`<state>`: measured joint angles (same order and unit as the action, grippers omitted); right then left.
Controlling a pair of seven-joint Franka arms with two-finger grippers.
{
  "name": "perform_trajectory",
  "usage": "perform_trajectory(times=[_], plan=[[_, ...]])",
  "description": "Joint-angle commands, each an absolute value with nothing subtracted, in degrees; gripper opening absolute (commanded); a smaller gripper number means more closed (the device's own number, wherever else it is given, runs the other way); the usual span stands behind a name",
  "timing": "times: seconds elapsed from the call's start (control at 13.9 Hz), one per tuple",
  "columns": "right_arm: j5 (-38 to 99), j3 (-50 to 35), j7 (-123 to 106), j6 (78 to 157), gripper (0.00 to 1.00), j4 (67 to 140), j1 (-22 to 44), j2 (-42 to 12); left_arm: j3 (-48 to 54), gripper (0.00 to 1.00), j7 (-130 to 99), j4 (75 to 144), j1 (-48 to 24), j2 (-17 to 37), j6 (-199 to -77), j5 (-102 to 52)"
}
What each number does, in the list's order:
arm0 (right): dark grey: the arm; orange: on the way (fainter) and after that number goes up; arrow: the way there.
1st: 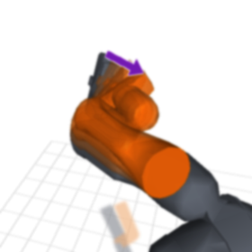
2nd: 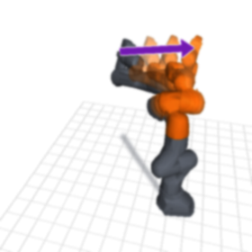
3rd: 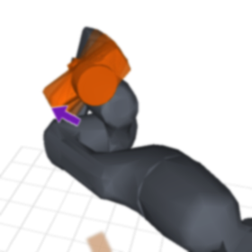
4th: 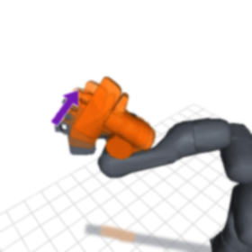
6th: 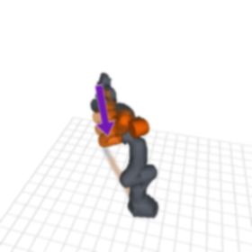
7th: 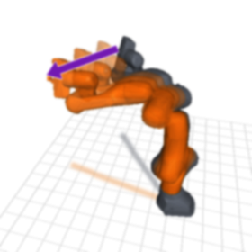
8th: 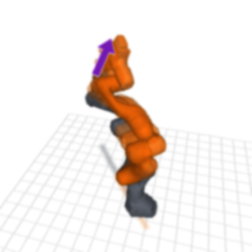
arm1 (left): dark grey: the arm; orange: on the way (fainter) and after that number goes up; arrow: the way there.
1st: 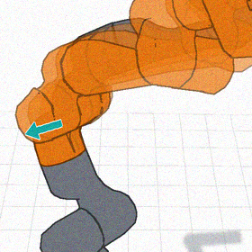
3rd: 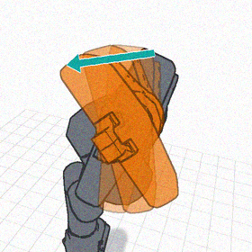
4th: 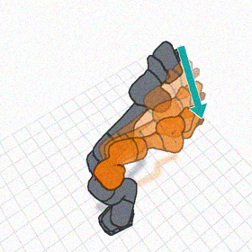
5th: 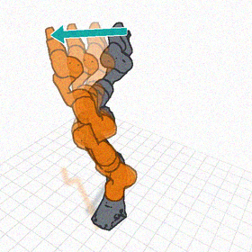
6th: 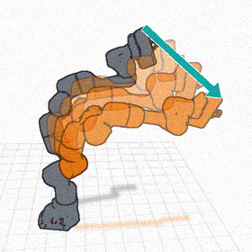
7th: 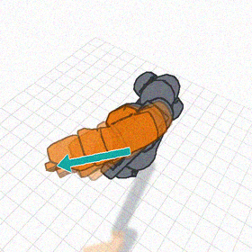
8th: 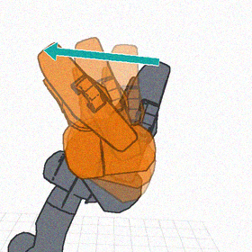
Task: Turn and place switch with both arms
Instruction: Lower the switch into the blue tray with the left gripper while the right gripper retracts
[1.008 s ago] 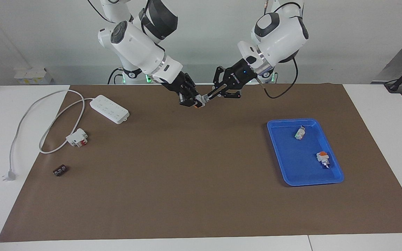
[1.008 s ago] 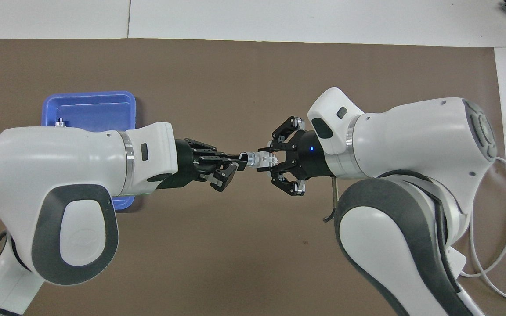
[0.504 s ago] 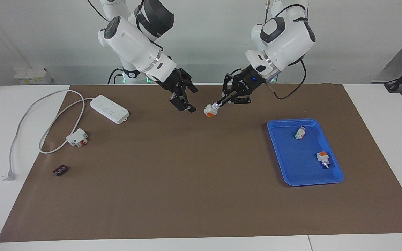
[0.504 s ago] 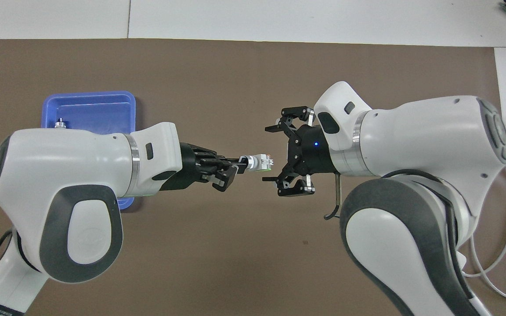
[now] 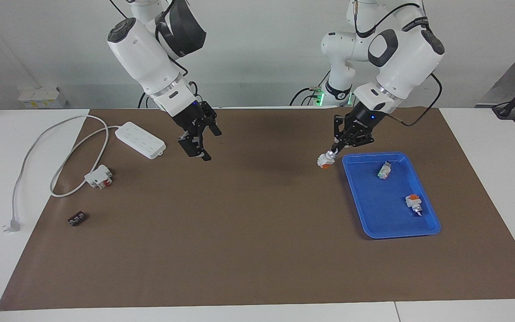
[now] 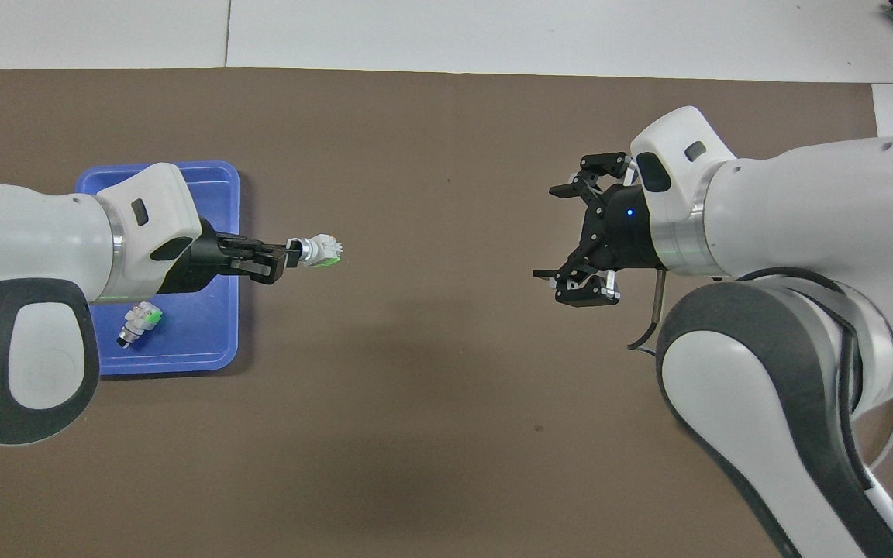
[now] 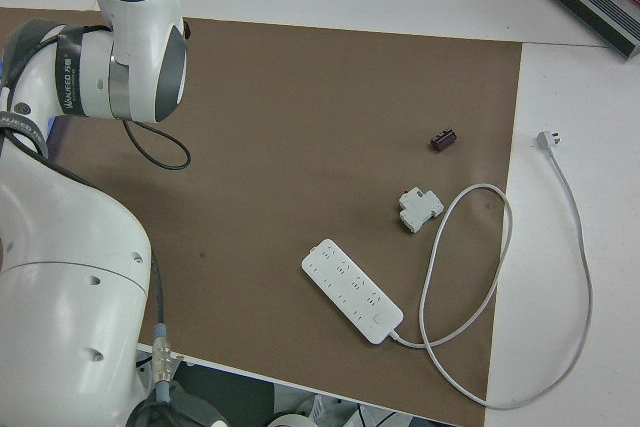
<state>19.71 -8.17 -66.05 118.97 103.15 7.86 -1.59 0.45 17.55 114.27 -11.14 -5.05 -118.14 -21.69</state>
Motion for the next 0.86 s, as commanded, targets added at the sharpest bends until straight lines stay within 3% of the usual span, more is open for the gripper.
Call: perform_trajectory(times=[0.0, 0.22, 0.5, 0.58, 0.65, 0.79], plan=[[9.6, -8.6, -58.5, 114.6, 1.00, 100.1, 7.1, -2.3, 0.9, 0.00, 16.3, 114.6, -6.5, -5.8, -114.3, -13.0], [3.3, -8.6, -50.4, 113.6, 1.00, 97.7, 4.7, -2.3, 0.9, 0.00, 11.7, 117.2, -5.5, -7.1, -112.1, -3.5], [3.1, -8.4, -40.3, 113.6, 1.00, 96.2, 2.5, -2.2, 1.0, 0.00, 9.5, 120.1, -1.9, -7.0, -112.9, -2.8], [2.8, -8.3, -35.3, 113.5, 1.00, 96.2, 2.1, -2.0, 1.0, 0.07, 9.5, 120.0, -1.7, -6.8, -113.1, -2.9], [2.7, -8.3, -30.0, 113.6, 1.00, 96.1, 1.7, -1.9, 0.9, 0.25, 9.4, 119.4, -1.7, -6.5, -112.9, -2.9], [2.7, -8.3, -20.1, 113.6, 1.00, 96.1, 0.9, -1.8, 0.9, 0.50, 9.4, 116.2, -1.2, -5.2, -110.7, -2.9]])
